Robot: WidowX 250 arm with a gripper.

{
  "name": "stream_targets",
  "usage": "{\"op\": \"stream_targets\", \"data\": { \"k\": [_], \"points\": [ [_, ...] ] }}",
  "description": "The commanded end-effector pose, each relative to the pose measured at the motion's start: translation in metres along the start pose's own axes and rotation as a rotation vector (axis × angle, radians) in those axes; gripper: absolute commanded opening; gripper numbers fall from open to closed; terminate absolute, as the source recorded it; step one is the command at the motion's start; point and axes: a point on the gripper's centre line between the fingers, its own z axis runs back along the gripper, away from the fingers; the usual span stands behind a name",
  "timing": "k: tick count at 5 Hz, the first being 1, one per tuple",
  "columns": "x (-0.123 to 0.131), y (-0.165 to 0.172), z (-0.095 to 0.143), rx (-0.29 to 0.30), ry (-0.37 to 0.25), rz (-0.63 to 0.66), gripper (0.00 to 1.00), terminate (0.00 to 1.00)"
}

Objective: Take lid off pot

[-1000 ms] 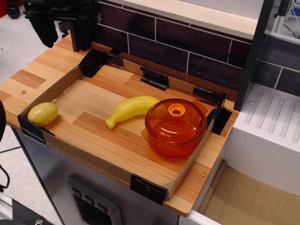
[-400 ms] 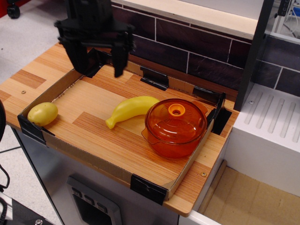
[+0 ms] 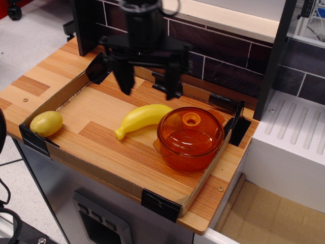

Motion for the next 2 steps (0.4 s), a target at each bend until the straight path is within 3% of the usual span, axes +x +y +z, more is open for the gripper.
{"op": "stream_targets", "data": {
  "k": [1,2],
  "points": [
    [0.002,-0.035,0.006,-0.008,-0.08,-0.003,1.0,0.0],
    [0.003,-0.041,-0.007,0.015,-0.104,-0.003,1.0,0.0]
  ]
}}
